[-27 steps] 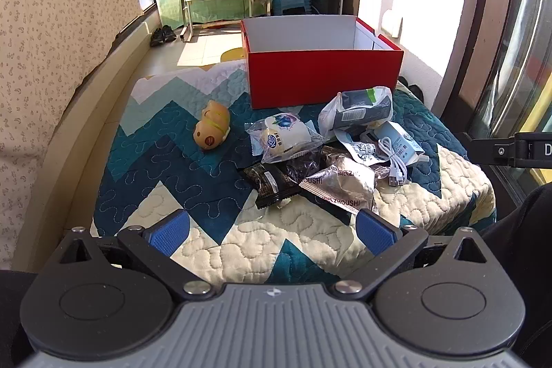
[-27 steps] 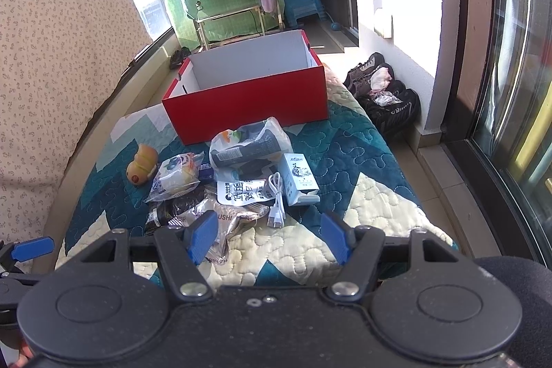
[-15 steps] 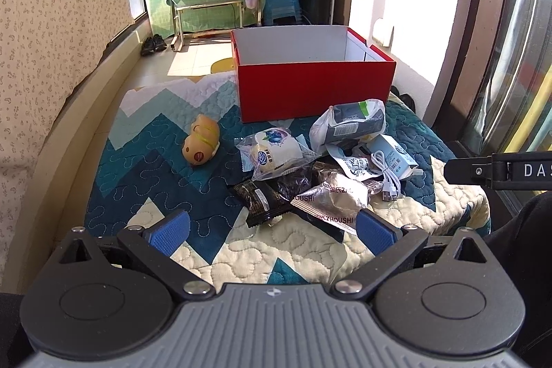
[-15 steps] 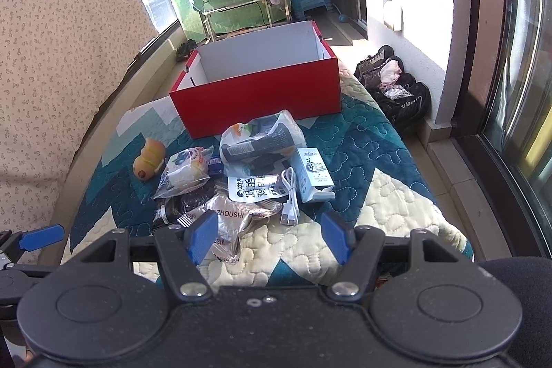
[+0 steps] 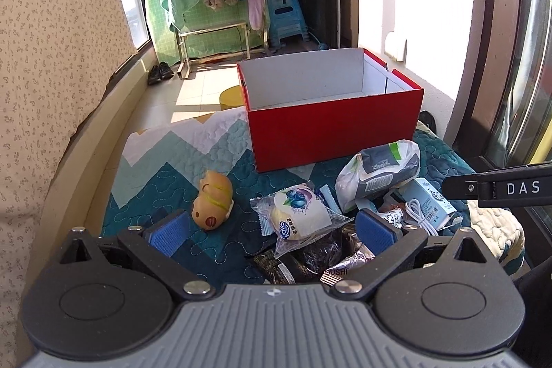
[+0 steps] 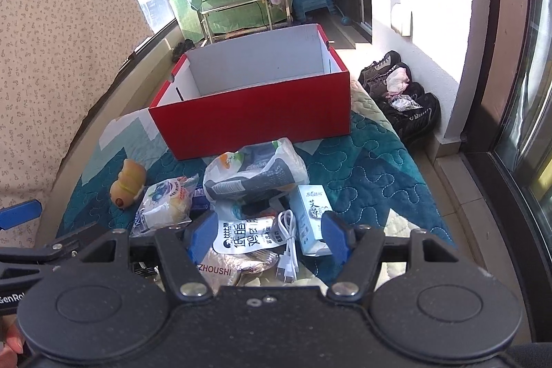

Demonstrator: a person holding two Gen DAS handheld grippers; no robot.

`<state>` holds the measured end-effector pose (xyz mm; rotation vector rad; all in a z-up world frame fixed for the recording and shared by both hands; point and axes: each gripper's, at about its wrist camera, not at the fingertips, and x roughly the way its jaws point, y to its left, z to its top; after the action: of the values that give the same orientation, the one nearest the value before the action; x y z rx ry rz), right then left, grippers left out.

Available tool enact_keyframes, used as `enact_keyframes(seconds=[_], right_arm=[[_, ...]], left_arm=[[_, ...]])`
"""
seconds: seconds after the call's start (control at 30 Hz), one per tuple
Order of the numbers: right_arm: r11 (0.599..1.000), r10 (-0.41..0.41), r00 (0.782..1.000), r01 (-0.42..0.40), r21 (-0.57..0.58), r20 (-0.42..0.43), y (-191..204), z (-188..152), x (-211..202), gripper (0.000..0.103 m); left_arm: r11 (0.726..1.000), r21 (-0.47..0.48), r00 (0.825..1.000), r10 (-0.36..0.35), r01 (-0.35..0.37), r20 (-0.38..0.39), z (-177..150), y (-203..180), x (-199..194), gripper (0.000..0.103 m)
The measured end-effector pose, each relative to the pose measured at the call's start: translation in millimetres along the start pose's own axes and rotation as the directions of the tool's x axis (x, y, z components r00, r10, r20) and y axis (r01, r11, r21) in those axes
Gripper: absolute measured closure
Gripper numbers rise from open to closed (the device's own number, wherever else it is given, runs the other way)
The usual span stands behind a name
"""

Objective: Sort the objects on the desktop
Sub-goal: 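Move both tools down toward the snack packets on the quilt, then grasp the blueberry snack packet with left tool while right grasps the white wipes bag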

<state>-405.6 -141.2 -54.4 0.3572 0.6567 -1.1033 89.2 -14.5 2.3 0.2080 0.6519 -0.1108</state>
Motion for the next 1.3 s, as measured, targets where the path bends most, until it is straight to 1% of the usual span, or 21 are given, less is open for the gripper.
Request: enact_keyframes(seconds=[0.07, 0.17, 0.3, 0.37, 0.5, 0.6, 0.67, 0.87, 0.93, 0.97, 1.0, 1.03, 1.07, 1.13, 1.2, 1.27, 1.3], right_arm=[[1.000, -0.002, 1.000, 0.002, -0.007, 0.006, -1, 12, 9, 0.037], [1.000, -0.013, 1.000, 0.013, -0.005, 0.018, -4, 29, 24, 0.037], [1.000, -0.020, 1.000, 0.021, -0.008, 0.021, -5, 47, 49, 0.037], [1.000, -0.023, 0.999, 0.023, -0.009, 0.024, -3, 53, 59, 0.037], [1.000, -0.028, 0.999, 0.028, -0.011, 0.027, -1, 57, 74, 0.037], [0.999, -0.037, 0.999, 0.037, 0.008, -0.005, -6, 58, 84, 0.038], [0.999, -0.045, 0.999, 0.045, 0.014, -0.021, -8, 59, 88, 0.039], [0.998, -0.054, 0.996, 0.054, 0.011, -0.067, -6, 58, 96, 0.040], [0.998, -0.056, 0.996, 0.056, 0.009, -0.069, -5, 58, 97, 0.040], [0.998, -0.055, 0.996, 0.055, 0.009, -0.068, -4, 60, 96, 0.040], [0.999, -0.051, 0.996, 0.052, 0.011, -0.068, -5, 60, 96, 0.041], [0.999, -0.052, 0.996, 0.053, 0.012, -0.070, -5, 60, 96, 0.043], [0.998, -0.056, 0.996, 0.057, 0.010, -0.072, -5, 61, 96, 0.045], [0.998, -0.065, 0.995, 0.066, 0.005, -0.082, -4, 62, 97, 0.048], [0.997, -0.071, 0.994, 0.072, 0.010, -0.087, -5, 63, 98, 0.050], [0.997, -0.075, 0.993, 0.077, 0.014, -0.085, -5, 64, 98, 0.056], [0.997, -0.080, 0.993, 0.081, 0.012, -0.086, -5, 65, 98, 0.062]], left_arm=[[1.000, -0.009, 1.000, -0.004, 0.004, -0.004, 6, 5, 14, 0.000], [0.998, -0.032, 0.999, -0.047, 0.046, -0.023, 13, 8, 33, 0.000], [0.998, -0.020, 0.997, -0.066, 0.065, -0.043, 14, 5, 55, 0.000], [0.997, -0.022, 0.995, -0.078, 0.077, -0.065, 12, 2, 68, 0.000], [0.994, -0.031, 0.990, -0.103, 0.100, -0.097, 11, 0, 89, 0.000], [0.993, -0.036, 0.987, -0.118, 0.115, -0.112, 10, -2, 100, 0.000], [0.991, -0.049, 0.982, -0.130, 0.124, -0.136, 8, -3, 108, 0.000], [0.990, -0.079, 0.975, -0.132, 0.119, -0.177, 2, -3, 119, 0.001], [0.990, -0.086, 0.975, -0.129, 0.115, -0.180, 2, -2, 121, 0.005], [0.989, -0.087, 0.974, -0.130, 0.116, -0.184, 2, -3, 122, 0.005], [0.989, -0.090, 0.973, -0.135, 0.120, -0.187, 2, -3, 122, 0.008], [0.988, -0.091, 0.972, -0.139, 0.123, -0.190, 2, -3, 123, 0.013], [0.988, -0.090, 0.971, -0.140, 0.125, -0.195, 1, -3, 123, 0.016], [0.988, -0.084, 0.969, -0.142, 0.127, -0.202, 1, -4, 124, 0.027], [0.988, -0.084, 0.966, -0.144, 0.129, -0.212, 0, -4, 125, 0.036], [0.988, -0.086, 0.966, -0.141, 0.125, -0.216, 0, -3, 125, 0.039], [0.989, -0.087, 0.966, -0.137, 0.121, -0.218, 1, -3, 126, 0.042]])
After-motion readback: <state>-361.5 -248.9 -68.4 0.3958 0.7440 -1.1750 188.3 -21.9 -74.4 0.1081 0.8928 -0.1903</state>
